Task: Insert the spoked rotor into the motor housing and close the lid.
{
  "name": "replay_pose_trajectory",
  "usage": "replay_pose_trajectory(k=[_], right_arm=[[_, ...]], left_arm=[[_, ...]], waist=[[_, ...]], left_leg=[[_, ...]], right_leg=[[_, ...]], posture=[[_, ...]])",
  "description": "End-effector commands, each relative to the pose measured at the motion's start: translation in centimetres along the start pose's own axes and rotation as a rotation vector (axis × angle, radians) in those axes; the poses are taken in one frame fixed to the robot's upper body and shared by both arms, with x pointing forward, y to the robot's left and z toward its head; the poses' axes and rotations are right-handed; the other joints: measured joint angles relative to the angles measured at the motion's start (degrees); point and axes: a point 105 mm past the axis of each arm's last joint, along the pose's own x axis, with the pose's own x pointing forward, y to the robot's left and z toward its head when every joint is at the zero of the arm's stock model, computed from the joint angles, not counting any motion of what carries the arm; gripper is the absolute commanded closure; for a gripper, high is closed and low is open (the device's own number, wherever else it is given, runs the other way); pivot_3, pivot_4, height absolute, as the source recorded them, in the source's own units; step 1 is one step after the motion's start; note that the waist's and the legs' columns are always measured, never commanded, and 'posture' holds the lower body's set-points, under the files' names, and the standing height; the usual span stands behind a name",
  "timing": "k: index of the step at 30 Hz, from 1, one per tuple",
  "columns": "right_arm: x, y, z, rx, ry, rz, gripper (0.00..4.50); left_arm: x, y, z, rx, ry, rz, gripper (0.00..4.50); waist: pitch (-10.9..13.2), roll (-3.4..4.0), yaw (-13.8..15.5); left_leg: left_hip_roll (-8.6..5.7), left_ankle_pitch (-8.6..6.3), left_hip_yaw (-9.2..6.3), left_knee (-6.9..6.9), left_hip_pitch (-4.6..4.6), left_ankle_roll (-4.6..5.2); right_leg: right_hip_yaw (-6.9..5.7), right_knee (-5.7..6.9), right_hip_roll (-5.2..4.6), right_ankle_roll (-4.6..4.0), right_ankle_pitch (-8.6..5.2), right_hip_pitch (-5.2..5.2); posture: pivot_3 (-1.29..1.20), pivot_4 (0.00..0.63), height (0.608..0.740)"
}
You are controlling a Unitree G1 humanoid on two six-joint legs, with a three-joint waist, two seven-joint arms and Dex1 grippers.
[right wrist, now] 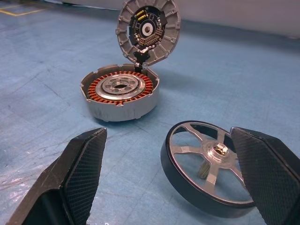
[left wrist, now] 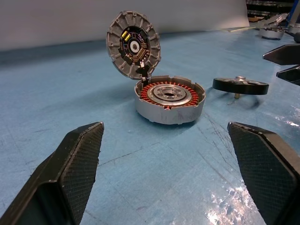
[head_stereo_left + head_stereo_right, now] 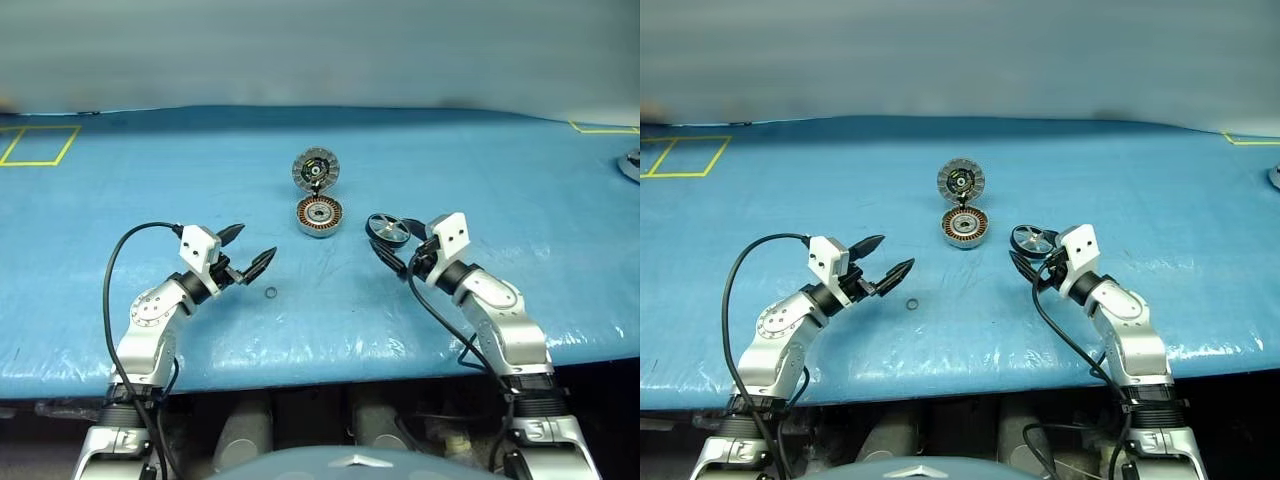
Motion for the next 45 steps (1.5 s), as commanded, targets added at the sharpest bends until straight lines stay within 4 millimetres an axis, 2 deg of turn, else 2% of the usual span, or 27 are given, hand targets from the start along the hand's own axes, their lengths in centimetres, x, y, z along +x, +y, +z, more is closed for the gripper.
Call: replay_pose_trajectory(k=[1,18,45], right_arm=[[0.05,-0.18,1.24,-0.027,-0.049,-0.008,0.06],[-0.19,-0.51,0.95,-0.045,-0.022,-0.025,0.06],[-0.09,0.11,0.84,-0.098,0.029,0.025,0.06]], left_arm=[[0.35,-0.33,1.48,0.036,-0.049,-0.013,0.0],[0.81,-0.5,1.34,0.029,-0.061,0.002,0.0],[0.64,-0.64,1.19,0.025,-0.061,0.014,0.0]], waist=[[0.0,0.0,0.0],[0.0,0.0,0.01],[0.0,0.0,0.01]], left_leg=[[0.0,0.0,0.0,0.0,0.0,0.0],[0.0,0.0,0.0,0.0,0.0,0.0],[0.0,0.0,0.01,0.0,0.0,0.0]], right_leg=[[0.0,0.0,0.0,0.0,0.0,0.0],[0.0,0.0,0.0,0.0,0.0,0.0],[0.01,0.0,0.0,0.0,0.0,0.0]], posture=[[0.0,0.15,0.74],[0.0,0.15,0.74],[0.0,0.15,0.74]])
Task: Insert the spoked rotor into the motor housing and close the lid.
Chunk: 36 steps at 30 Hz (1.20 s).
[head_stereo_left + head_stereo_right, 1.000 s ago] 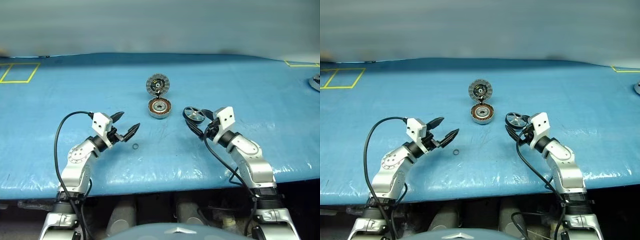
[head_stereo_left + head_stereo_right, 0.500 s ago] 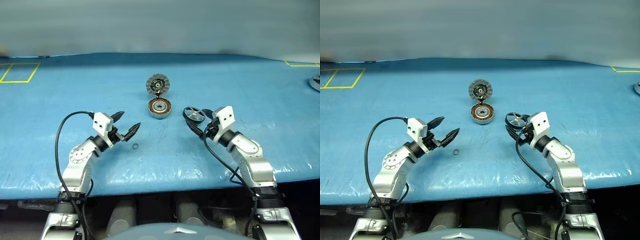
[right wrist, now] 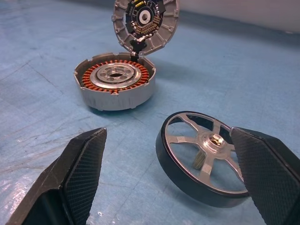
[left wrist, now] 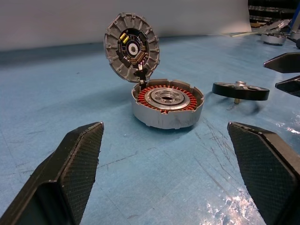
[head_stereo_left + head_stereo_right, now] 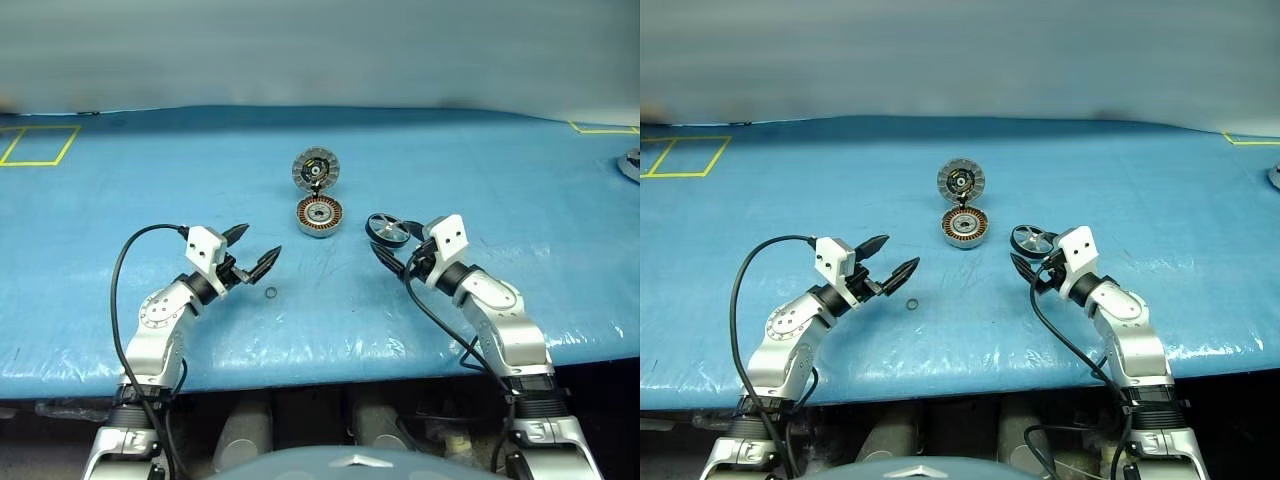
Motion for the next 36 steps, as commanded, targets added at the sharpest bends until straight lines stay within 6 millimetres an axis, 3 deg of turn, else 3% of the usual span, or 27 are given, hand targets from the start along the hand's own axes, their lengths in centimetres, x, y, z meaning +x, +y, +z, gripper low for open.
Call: replay_pose_trajectory(k=[1,8,15,19,26,36], right_arm=[[0.0,0.4,1.5,-0.094,0.0,0.057,0.06],[1.6,1.1,3.5,-0.399,0.14,0.299,0.06],[6.6,2.2,5.0,-0.776,0.329,0.594,0.06],[9.0,3.1,5.4,-0.897,0.403,0.692,0.06],[11.5,3.8,5.7,-0.992,0.443,0.726,0.06],[12.7,4.9,5.4,-0.977,0.422,0.729,0.06]], left_arm=[[0.1,-0.1,1.3,0.041,-0.044,-0.002,0.0],[-0.4,0.6,1.2,0.052,-0.034,0.023,0.0],[-1.0,0.7,1.1,0.06,-0.035,0.059,0.0],[-1.6,0.5,0.9,0.05,-0.039,0.093,0.0],[-3.0,0.1,0.4,0.038,-0.032,0.146,0.0],[-3.6,0.3,0.3,0.039,-0.022,0.176,0.0]], waist=[[0.0,0.0,0.0],[0.03,-0.02,-0.41],[0.07,-0.1,-0.59],[0.08,-0.09,-0.53],[0.11,-0.06,-0.17],[0.13,-0.02,-0.56]], left_leg=[[0.0,0.0,0.0,0.0,0.0,0.0],[0.04,0.0,0.12,0.03,0.03,0.0],[0.06,0.0,0.18,-0.05,0.07,0.0],[0.06,-0.02,0.19,-0.15,-0.03,0.03],[0.06,-0.02,0.19,-0.38,-0.02,0.02],[0.06,-0.02,0.19,-0.37,0.03,0.01]], right_leg=[[0.0,0.0,0.0,0.0,0.0,0.0],[0.05,0.0,0.0,0.0,0.0,-0.05],[0.05,-0.04,-0.01,-0.01,0.02,-0.05],[0.05,-0.11,-0.01,0.21,0.18,-0.17],[0.05,-0.2,-0.02,-0.08,0.32,-0.22],[0.05,-0.15,-0.02,-0.13,0.3,-0.22]], posture=[[0.0,0.15,0.74],[0.0,0.15,0.74],[0.0,0.15,0.74],[0.0,0.15,0.74],[0.0,0.15,0.74],[0.0,0.15,0.74]])
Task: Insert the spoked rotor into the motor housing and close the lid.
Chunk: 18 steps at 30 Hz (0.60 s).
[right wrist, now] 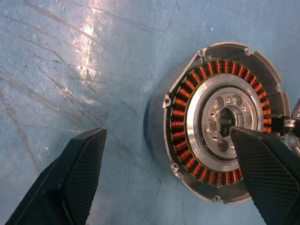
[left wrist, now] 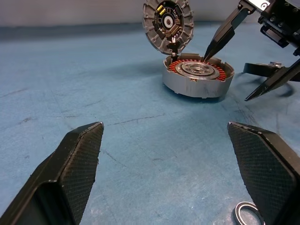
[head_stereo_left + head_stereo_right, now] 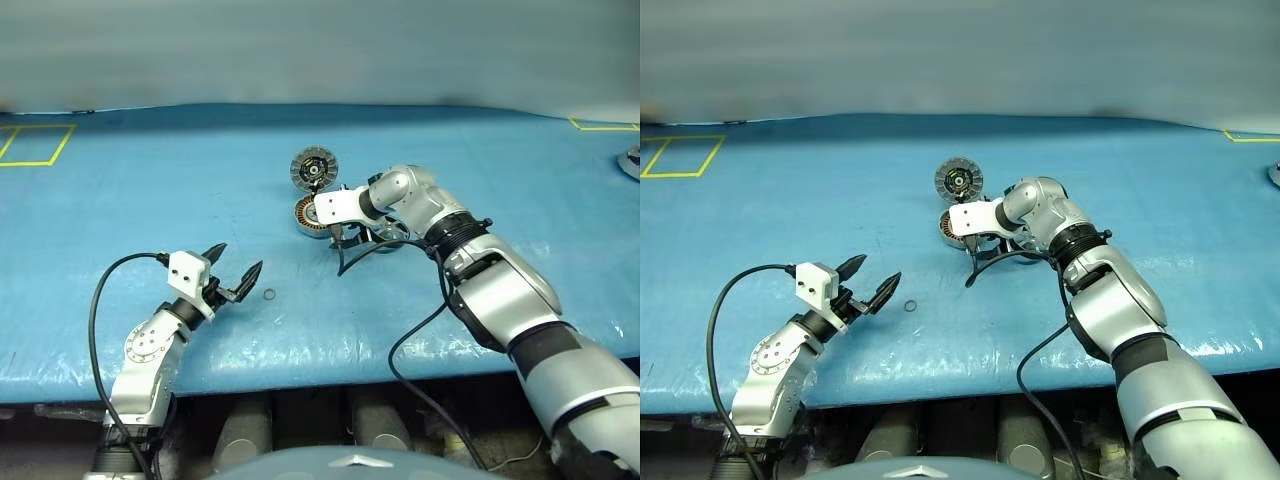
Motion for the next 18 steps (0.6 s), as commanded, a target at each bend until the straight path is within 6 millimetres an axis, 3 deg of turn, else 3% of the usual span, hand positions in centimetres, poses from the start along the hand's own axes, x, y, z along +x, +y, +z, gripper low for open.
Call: replay_pose_trajectory(k=[1,14,18], right_arm=[[-0.6,-1.5,1.1,-0.017,-0.026,-0.057,0.06],[1.0,-0.7,0.5,0.048,0.019,-0.021,0.06],[1.7,0.7,-0.3,0.062,0.043,0.036,1.23]], left_arm=[[0.0,0.1,2.0,0.043,-0.068,0.005,0.0],[-0.2,0.5,2.0,0.054,-0.064,0.022,0.0],[-0.2,0.6,2.0,0.061,-0.064,0.034,0.0]], waist=[[0.0,0.0,-0.13],[0.01,0.02,-0.95],[0.0,0.02,-0.9]], left_leg=[[0.0,0.0,0.0,0.0,0.0,0.0],[0.0,0.0,0.0,0.0,0.07,0.0],[0.0,0.0,0.0,0.0,0.14,0.0]], right_leg=[[0.0,0.0,0.0,0.0,0.0,0.0],[0.0,0.07,0.0,-0.01,0.02,0.02],[0.0,0.09,0.0,-0.01,0.01,0.08]], posture=[[0.0,0.15,0.74],[0.0,0.15,0.74],[0.0,0.15,0.74]])
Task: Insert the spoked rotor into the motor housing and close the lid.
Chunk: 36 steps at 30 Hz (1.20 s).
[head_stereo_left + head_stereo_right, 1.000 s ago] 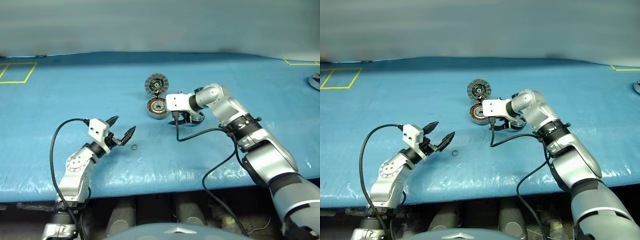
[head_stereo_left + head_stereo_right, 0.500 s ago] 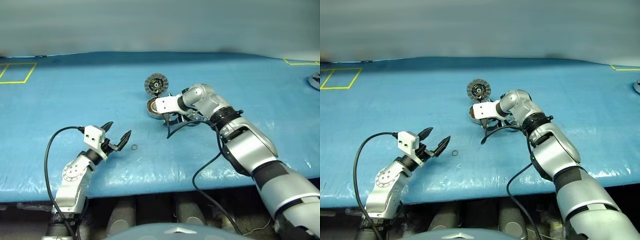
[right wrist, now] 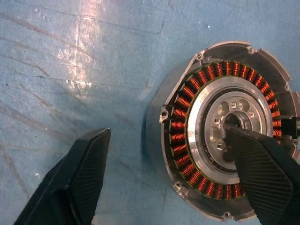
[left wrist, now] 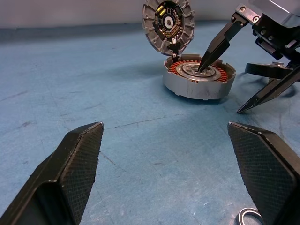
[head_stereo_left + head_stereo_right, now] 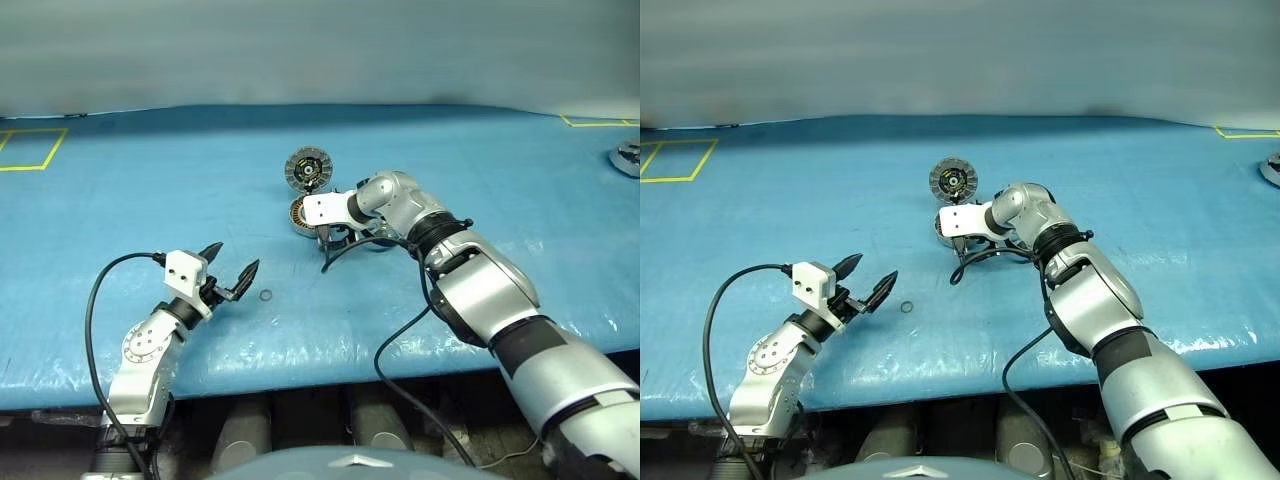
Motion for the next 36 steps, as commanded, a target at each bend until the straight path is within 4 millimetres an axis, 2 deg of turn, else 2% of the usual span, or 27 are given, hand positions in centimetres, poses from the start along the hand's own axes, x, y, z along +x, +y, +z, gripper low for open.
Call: replay_pose_trajectory(k=[1,3,8,13,18,22,26,31,36], right_arm=[[0.5,1.0,-1.0,0.015,0.039,0.047,1.54],[0.6,1.3,-1.2,0.024,0.043,0.055,1.54],[0.8,1.9,-1.7,0.048,0.035,0.064,2.42],[0.4,2.5,-1.8,0.012,-0.008,0.059,2.42],[-0.3,5.0,-2.0,0.02,-0.051,0.064,2.42],[-0.7,8.1,-0.9,0.064,-0.104,0.057,2.42],[-1.3,11.1,0.2,0.13,-0.135,0.083,2.42],[-1.6,13.1,2.1,0.172,-0.179,0.074,2.42],[-1.5,13.8,4.2,0.199,-0.24,0.06,2.42]], left_arm=[[-0.1,0.1,1.9,0.048,-0.068,0.006,0.0],[-0.1,0.2,1.9,0.048,-0.068,0.007,0.0],[0.0,0.3,2.0,0.055,-0.07,0.011,0.0],[0.1,0.4,2.2,0.058,-0.079,0.014,0.0],[0.0,0.6,1.8,0.065,-0.059,0.009,0.0],[0.4,0.6,1.8,0.074,-0.05,-0.012,0.0],[1.0,0.7,2.1,0.085,-0.051,-0.024,0.0],[1.4,0.3,2.0,0.082,-0.051,-0.041,0.0],[1.3,0.3,2.0,0.082,-0.046,-0.044,0.0]], waist=[[-0.01,0.0,0.07],[-0.01,0.0,0.07],[-0.03,0.0,0.06],[-0.06,0.0,0.32],[-0.17,0.0,0.85],[-0.34,0.01,1.42],[-0.55,-0.02,1.56],[-0.65,-0.08,1.4],[-0.67,-0.12,1.33]], left_leg=[[0.0,0.0,0.0,0.0,0.01,0.0],[0.0,0.0,0.0,0.0,0.02,0.0],[0.0,0.0,0.0,0.0,0.06,0.0],[-0.01,0.0,-0.01,0.02,0.05,0.0],[-0.02,-0.01,-0.07,0.01,0.06,0.0],[-0.02,-0.01,-0.08,0.01,0.07,0.0],[-0.01,-0.01,-0.09,0.07,0.1,0.0],[-0.01,-0.01,-0.06,0.16,0.12,0.0],[0.01,-0.01,-0.06,0.14,0.11,-0.01]], right_leg=[[0.0,0.0,0.0,0.0,0.0,0.02],[0.0,0.0,0.0,0.0,0.0,0.03],[0.0,0.01,0.0,-0.01,-0.01,0.06],[0.0,0.0,0.0,0.0,-0.01,0.1],[-0.01,0.0,0.0,0.02,-0.02,0.13],[-0.02,0.0,0.0,0.24,-0.18,0.14],[-0.04,0.0,0.0,0.1,-0.3,0.19],[-0.03,-0.01,0.0,0.05,-0.34,0.23],[-0.04,-0.01,0.0,0.05,-0.34,0.2]], posture=[[0.0,0.15,0.74],[0.0,0.15,0.74],[0.0,0.15,0.74],[0.0,0.15,0.74],[0.0,0.15,0.74],[0.0,0.15,0.74],[0.0,0.15,0.74],[0.0,0.15,0.74],[0.0,0.15,0.74]])
